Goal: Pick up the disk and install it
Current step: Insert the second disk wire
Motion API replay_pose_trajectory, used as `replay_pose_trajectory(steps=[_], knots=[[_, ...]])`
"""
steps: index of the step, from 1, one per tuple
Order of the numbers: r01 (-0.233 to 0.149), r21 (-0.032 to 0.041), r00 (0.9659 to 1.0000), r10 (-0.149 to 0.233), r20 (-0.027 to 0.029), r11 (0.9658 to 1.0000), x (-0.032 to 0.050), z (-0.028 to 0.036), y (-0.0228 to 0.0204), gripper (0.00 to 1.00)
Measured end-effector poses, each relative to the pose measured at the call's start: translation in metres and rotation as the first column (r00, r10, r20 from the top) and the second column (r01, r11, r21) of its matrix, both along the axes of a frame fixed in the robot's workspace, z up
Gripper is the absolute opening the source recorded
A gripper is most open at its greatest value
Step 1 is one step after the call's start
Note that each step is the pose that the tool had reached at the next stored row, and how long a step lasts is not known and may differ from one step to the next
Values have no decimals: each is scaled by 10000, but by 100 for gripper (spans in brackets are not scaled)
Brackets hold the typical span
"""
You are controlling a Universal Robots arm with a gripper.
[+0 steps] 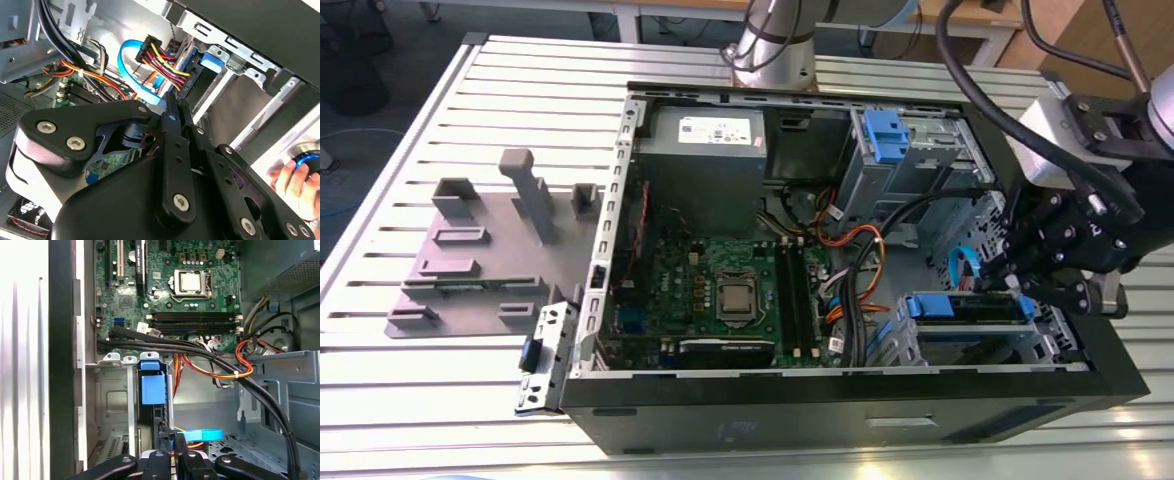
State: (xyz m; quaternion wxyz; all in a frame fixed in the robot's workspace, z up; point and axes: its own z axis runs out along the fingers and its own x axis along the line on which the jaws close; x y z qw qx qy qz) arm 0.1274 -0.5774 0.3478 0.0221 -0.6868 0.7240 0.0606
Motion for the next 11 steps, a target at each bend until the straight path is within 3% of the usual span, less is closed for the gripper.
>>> replay_pose_trajectory(steps=[5, 9, 11], knots=[[-1, 116, 10000, 1, 0, 9999, 0, -43, -78, 16], [1, 165, 10000, -1, 0, 9999, 2, -82, -84, 16], [0, 245, 10000, 0, 0, 9997, 3, -90, -85, 16]])
